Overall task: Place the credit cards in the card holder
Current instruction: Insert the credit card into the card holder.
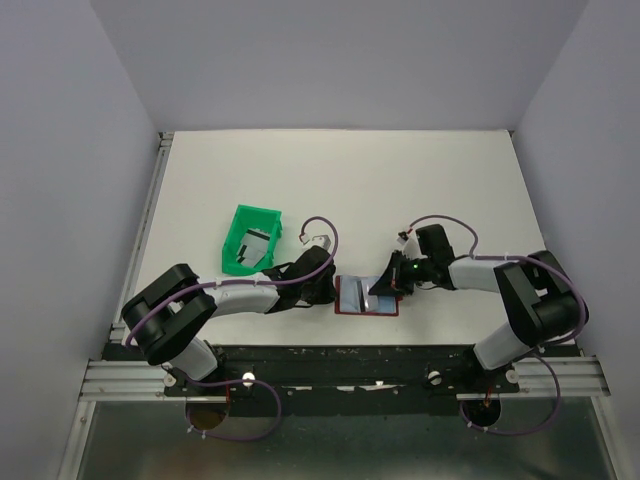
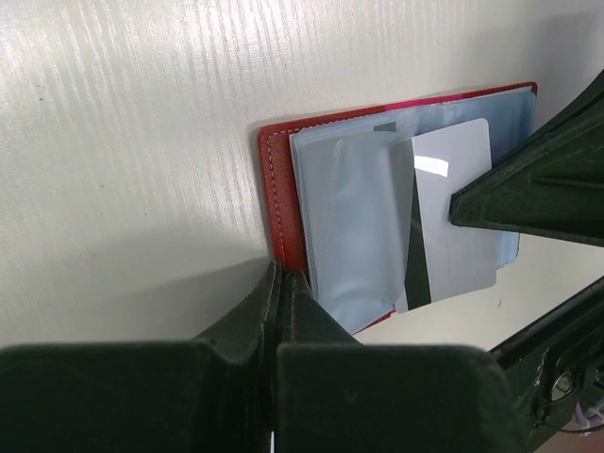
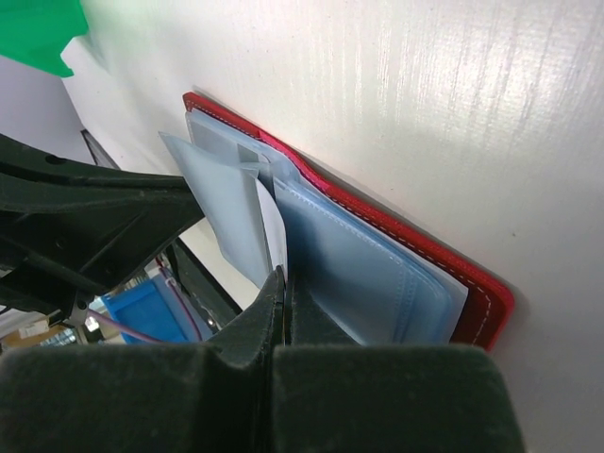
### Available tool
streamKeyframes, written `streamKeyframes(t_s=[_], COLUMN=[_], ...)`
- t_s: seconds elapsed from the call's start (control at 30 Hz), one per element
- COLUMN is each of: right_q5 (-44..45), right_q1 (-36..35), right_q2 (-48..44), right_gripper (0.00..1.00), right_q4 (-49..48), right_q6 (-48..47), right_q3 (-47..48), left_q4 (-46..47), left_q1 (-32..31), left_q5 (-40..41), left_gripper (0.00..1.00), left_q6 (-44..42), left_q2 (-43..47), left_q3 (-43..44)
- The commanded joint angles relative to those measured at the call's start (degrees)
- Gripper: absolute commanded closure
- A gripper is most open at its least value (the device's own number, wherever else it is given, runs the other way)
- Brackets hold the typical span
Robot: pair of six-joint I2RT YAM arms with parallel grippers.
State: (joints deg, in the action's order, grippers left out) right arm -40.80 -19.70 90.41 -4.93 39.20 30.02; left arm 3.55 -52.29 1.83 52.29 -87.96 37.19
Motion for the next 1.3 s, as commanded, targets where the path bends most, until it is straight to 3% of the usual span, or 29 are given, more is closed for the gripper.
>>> streamKeyframes(t_s=[0.0, 0.53, 0.73, 1.07, 1.27], right_q5=[10.29, 13.82, 10.74, 1.08, 1.94], right_q1=[-0.25, -0.25, -0.25, -1.12, -3.93], right_q2=[-1.29, -2.52, -1.12, 4.33, 5.48], right_gripper=[1.0, 1.0, 1.0, 1.0, 1.0], right_q4=[2.2, 1.77, -2.01, -16.68, -18.01], right_q6=[-1.05, -1.06, -0.09, 4.83, 6.41], right_q3=[-0.58, -1.28, -2.42, -6.11, -5.68], left_q4=[-3.82, -3.9, -3.82, -3.82, -3.82], left_q1=[-0.35, -0.35, -0.35, -0.35, -0.44], left_q5=[-1.47, -1.3, -1.65, -1.74, -1.83], left_gripper=[1.0, 1.0, 1.0, 1.0, 1.0], left_q6=[-0.61, -0.61, -0.79, -0.79, -0.88], left_q2=[-2.56, -2.48, -2.83, -3.53, -3.71], left_q3=[-0.71, -0.37, -0.19, -0.01, -0.01])
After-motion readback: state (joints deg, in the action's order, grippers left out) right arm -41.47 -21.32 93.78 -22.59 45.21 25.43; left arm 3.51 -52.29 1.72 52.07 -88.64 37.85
